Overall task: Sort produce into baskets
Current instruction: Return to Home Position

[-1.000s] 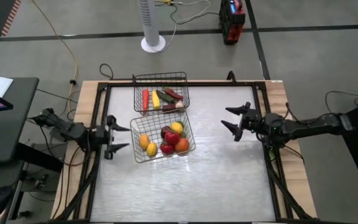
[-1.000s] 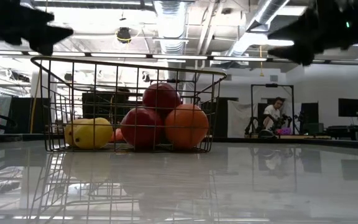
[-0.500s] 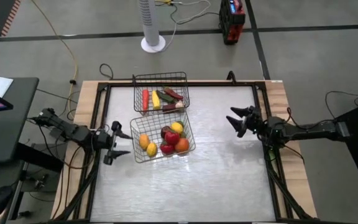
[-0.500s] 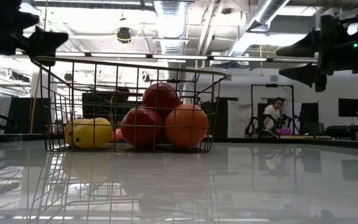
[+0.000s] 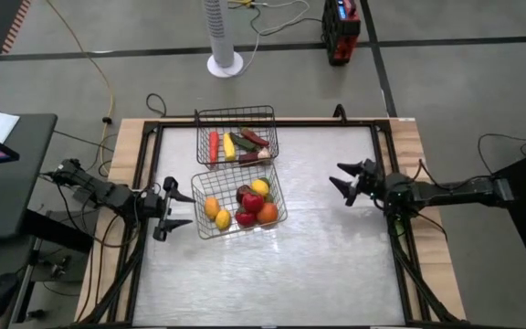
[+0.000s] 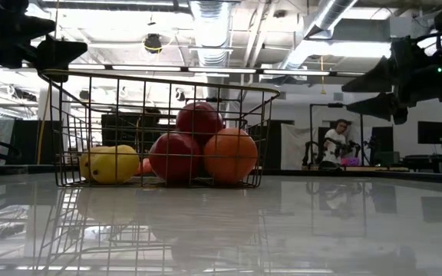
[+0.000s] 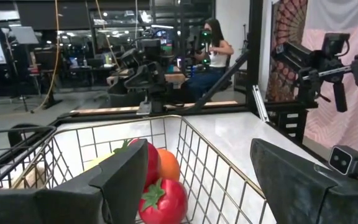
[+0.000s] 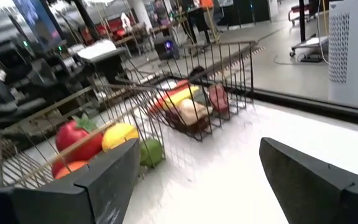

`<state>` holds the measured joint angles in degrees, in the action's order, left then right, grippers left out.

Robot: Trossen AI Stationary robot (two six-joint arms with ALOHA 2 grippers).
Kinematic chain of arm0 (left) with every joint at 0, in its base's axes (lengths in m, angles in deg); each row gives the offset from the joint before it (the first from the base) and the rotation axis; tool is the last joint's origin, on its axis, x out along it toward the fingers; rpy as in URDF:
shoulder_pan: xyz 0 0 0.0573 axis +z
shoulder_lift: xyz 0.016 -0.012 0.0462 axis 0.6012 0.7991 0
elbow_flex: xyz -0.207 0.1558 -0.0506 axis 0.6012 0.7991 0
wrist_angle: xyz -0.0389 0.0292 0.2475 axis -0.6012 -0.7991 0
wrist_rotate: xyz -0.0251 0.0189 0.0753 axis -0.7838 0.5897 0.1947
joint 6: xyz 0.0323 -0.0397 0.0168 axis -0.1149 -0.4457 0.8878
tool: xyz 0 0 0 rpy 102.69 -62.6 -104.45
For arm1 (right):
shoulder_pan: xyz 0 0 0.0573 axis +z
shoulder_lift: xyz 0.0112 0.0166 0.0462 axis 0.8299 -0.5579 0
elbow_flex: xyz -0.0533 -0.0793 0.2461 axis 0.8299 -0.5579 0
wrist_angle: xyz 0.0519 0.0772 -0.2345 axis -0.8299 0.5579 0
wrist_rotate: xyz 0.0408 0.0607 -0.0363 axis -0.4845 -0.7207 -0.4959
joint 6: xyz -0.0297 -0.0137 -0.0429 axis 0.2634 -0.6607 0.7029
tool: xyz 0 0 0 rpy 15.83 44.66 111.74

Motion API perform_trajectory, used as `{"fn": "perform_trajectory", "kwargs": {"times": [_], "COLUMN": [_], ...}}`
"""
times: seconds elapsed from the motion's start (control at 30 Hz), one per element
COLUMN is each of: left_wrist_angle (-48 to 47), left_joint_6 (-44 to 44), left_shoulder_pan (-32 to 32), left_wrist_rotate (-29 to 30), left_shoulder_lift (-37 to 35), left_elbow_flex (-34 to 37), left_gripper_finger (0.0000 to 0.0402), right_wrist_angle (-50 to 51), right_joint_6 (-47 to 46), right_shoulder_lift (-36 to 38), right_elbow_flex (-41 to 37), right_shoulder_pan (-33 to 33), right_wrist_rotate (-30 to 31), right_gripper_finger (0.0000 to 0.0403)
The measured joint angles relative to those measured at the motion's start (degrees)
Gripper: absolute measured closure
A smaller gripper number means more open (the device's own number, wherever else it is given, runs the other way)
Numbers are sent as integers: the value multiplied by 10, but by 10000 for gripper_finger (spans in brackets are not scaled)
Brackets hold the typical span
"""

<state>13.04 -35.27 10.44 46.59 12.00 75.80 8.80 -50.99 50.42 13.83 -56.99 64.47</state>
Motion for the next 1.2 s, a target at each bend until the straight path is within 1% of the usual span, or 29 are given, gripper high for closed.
{"fn": "perform_trajectory", "kwargs": {"times": [0.4, 1.2], "left_wrist_angle": [0, 0], "left_joint_6": [0, 5], "left_shoulder_pan": [0, 0], "left_wrist_rotate": [0, 0], "left_shoulder_lift": [0, 0], "left_elbow_flex": [0, 1], "left_gripper_finger": [129, 129], "right_wrist_angle": [80, 90], "right_joint_6": [0, 0], "right_shoulder_lift": [0, 0], "right_elbow_flex": [0, -1], "right_shoulder_pan": [0, 0], "right_wrist_rotate": [-2, -2], "right_gripper_finger": [46, 46]}}
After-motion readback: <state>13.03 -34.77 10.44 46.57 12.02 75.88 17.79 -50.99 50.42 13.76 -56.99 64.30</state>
